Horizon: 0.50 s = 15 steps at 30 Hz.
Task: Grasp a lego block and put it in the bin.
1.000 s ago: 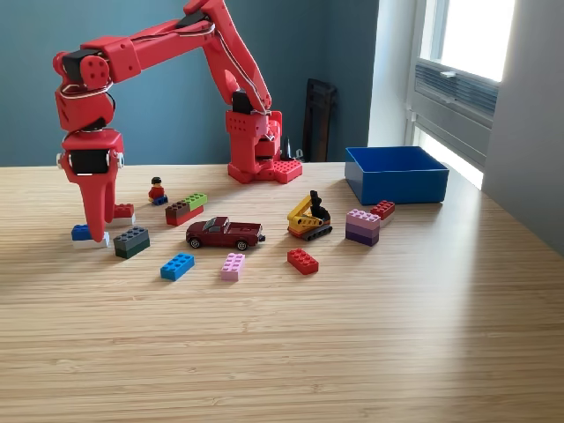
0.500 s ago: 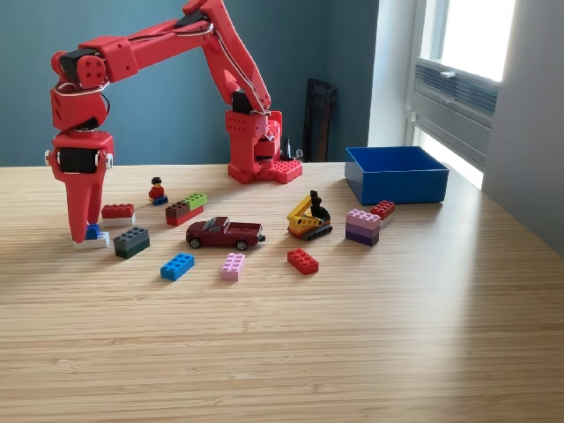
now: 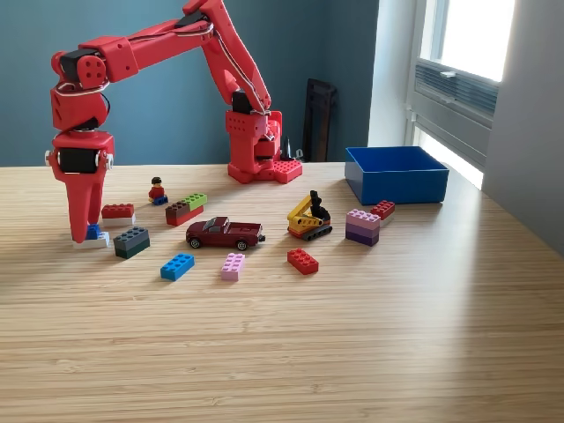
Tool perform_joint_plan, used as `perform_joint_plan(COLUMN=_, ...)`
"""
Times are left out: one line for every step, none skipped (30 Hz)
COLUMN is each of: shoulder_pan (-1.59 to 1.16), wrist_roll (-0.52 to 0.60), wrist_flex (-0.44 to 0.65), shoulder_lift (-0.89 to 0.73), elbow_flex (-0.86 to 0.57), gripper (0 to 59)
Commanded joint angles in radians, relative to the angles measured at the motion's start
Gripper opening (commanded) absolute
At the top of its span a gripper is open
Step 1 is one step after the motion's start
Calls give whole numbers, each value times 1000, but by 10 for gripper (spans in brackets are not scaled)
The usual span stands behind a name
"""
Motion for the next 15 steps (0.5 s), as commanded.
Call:
perform_joint_plan(shoulder_pan=-8, wrist_roll=-2, wrist_flex=15, shoulder_lift=-34, elbow_flex=-124, gripper=206)
perform_joint_plan(shoulder_pan=-8, wrist_roll=-2, wrist_flex=26, shoulder_lift=-49, elbow_flex=-146, gripper=195)
perform_joint_plan(shoulder_pan=-8, wrist_roll=-2, wrist_flex=40, shoulder_lift=-63, elbow_flex=-167, gripper=183)
perform_joint_plan(shoulder_pan=-8, wrist_roll=-2, wrist_flex=51, shoulder_lift=-75, elbow_flex=-186, gripper=175)
perform_joint_plan(shoulder_pan=-8, wrist_roll=-2, wrist_flex=60, shoulder_lift=-84, elbow_flex=-201, gripper=171)
perform_joint_plan(shoulder_pan=-6, wrist_roll=-2, wrist_flex=67, shoulder_lift=-94, elbow_flex=-212, gripper=166)
perform_joint_plan(shoulder_pan=-6, wrist_roll=-2, wrist_flex=72, shoulder_lift=-101, elbow_flex=-222, gripper=157)
perform_joint_plan(shoulder_pan=-6, wrist_roll=-2, wrist_flex=75, shoulder_lift=-107, elbow_flex=-230, gripper=140)
perform_joint_plan(shoulder_pan=-6, wrist_roll=0, wrist_flex=77, shoulder_lift=-110, elbow_flex=-236, gripper=109)
perform_joint_plan(shoulder_pan=-6, wrist_roll=6, wrist_flex=77, shoulder_lift=-115, elbow_flex=-242, gripper=78)
perform_joint_plan(shoulder_pan=-8, wrist_roll=9, wrist_flex=77, shoulder_lift=-117, elbow_flex=-245, gripper=49)
perform_joint_plan(shoulder_pan=-11, wrist_roll=9, wrist_flex=77, shoulder_lift=-117, elbow_flex=-245, gripper=13)
perform_joint_plan(shoulder_pan=-12, wrist_roll=14, wrist_flex=75, shoulder_lift=-117, elbow_flex=-245, gripper=1)
perform_joint_plan(shoulder_pan=-14, wrist_roll=26, wrist_flex=75, shoulder_lift=-117, elbow_flex=-244, gripper=1)
perform_joint_plan(shoulder_pan=-15, wrist_roll=43, wrist_flex=74, shoulder_lift=-117, elbow_flex=-244, gripper=1)
